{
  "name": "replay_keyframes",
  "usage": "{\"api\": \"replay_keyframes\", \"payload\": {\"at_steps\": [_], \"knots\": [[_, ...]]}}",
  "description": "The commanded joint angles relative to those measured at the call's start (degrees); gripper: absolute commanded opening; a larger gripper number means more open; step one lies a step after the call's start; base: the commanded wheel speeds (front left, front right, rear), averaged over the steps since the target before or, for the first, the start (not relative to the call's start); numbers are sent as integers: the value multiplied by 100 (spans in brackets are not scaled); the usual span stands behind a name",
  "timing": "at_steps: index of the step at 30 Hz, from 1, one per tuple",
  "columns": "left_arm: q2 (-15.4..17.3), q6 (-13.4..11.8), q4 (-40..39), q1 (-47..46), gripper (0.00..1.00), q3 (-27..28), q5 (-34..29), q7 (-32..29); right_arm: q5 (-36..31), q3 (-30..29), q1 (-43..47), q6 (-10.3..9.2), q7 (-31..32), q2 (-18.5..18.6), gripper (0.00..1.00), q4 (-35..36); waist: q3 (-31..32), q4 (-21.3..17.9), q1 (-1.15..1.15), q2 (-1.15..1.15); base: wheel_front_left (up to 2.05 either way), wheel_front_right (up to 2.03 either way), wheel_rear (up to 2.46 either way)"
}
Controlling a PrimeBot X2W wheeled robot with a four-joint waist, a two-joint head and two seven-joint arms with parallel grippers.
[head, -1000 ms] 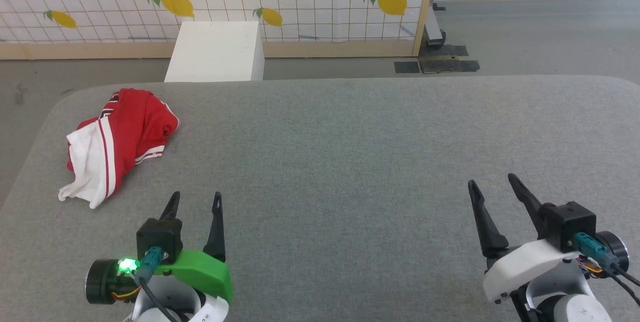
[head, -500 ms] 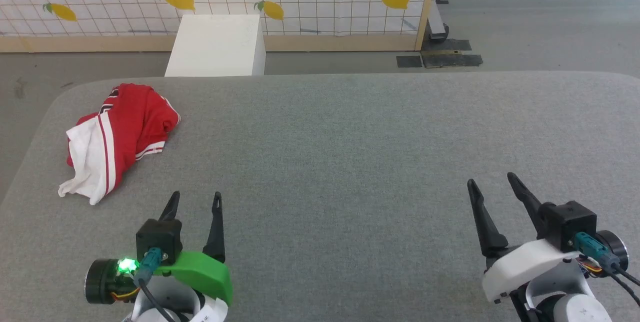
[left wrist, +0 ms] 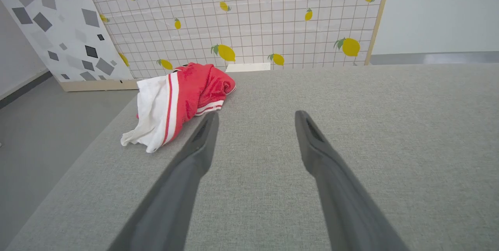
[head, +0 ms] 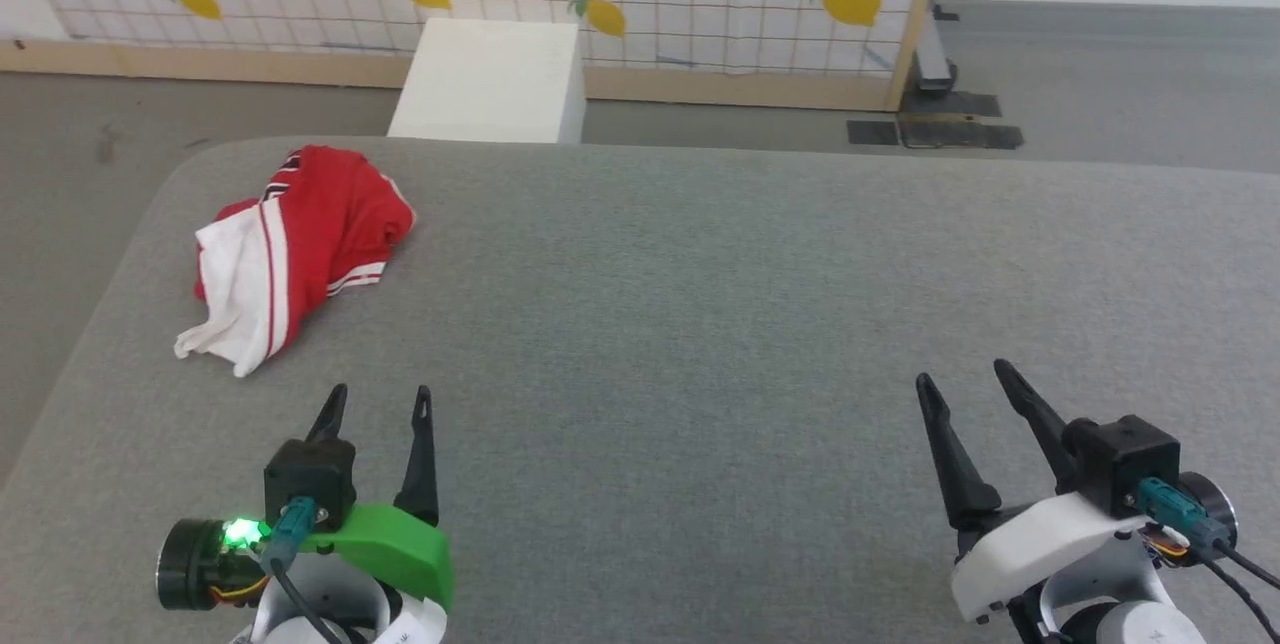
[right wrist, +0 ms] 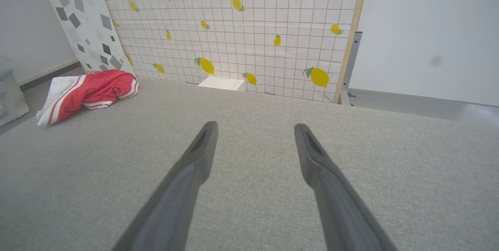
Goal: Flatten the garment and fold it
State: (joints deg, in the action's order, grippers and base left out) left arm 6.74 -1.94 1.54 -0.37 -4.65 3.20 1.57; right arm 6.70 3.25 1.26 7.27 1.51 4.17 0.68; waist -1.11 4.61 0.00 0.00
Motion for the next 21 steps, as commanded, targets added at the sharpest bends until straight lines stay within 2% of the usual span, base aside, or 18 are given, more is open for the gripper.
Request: {"api": "replay_keyframes", "payload": {"at_steps": [1,14,21], "knots": [[83,-45,25,-15,100,-13,69,8,66,51,76,20,-2,-18,100,48,26,243,0,0,0,0,0],[227,-121,45,8,100,-117,103,35,192,212,248,22,1,-67,100,169,83,1008,0,0,0,0,0],[261,-142,28,-13,100,-166,102,46,201,240,323,22,-11,-98,100,217,86,1265,0,0,0,0,0]]}}
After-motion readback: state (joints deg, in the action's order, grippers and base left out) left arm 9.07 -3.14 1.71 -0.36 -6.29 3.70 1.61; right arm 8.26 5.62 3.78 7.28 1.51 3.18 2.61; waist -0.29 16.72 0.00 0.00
